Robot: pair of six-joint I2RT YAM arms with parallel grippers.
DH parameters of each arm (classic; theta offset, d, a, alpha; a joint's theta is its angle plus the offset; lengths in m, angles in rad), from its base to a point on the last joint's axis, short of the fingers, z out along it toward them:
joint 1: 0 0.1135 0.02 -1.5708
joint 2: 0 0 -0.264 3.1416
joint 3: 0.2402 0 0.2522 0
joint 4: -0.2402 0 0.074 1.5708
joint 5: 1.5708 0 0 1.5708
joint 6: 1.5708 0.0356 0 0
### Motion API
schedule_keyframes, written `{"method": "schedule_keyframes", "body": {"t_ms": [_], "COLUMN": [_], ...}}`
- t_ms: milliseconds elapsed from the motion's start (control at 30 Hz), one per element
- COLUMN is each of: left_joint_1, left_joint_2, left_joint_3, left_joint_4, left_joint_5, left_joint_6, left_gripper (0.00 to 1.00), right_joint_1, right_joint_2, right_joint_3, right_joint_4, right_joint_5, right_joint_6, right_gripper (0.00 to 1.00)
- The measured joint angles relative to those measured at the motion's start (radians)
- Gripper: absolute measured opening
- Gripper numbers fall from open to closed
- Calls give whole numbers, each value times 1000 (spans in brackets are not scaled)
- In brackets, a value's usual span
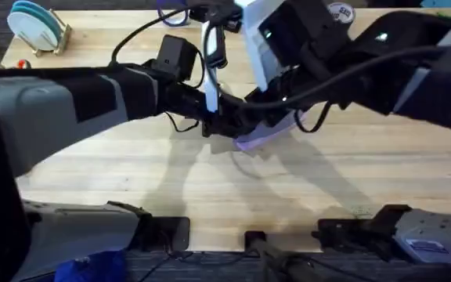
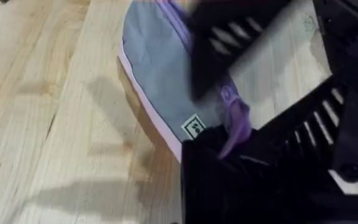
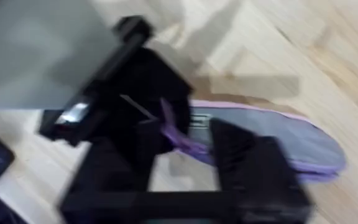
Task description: Unzip the bag, pick up the pens from the table one at a time and place them inside, then zip the bag closed.
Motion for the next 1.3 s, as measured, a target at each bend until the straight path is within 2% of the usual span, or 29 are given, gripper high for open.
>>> {"method": "schedule_keyframes", "body": {"t_ms": [100, 133, 367, 800, 867, 900, 1033, 1067, 1300], "left_joint_1": [-1, -1, -6, -6, -6, -6, -6, -6, -6], "left_joint_2": [0, 0, 0, 0, 0, 0, 0, 0, 0], "left_joint_3": [-3, -3, -3, -3, -3, -3, -2, -2, -2], "left_joint_4": [0, 4, 22, 23, 26, 30, 34, 33, 34], "left_joint_5": [7, 11, 8, 5, 8, 12, 22, 25, 29], "left_joint_6": [5, 3, -8, -12, -11, -14, -15, -19, -20], "left_gripper": [41, 41, 41, 43, 153, 272, 899, 967, 992], "right_joint_1": [-40, -50, -69, -159, -165, -166, -166, -166, -166], "right_joint_2": [-17, -23, -95, -177, -178, -179, -179, -179, -179], "right_joint_3": [0, 0, 0, 0, 0, 0, 0, 0, 0], "right_joint_4": [-22, -29, -87, -144, -144, -144, -144, -144, -144], "right_joint_5": [21, 20, -30, 2, 5, 8, 9, 12, 53], "right_joint_6": [1, 4, 10, -14, -17, -17, -20, -20, -22], "right_gripper": [950, 979, 995, 996, 996, 996, 996, 996, 996]}}
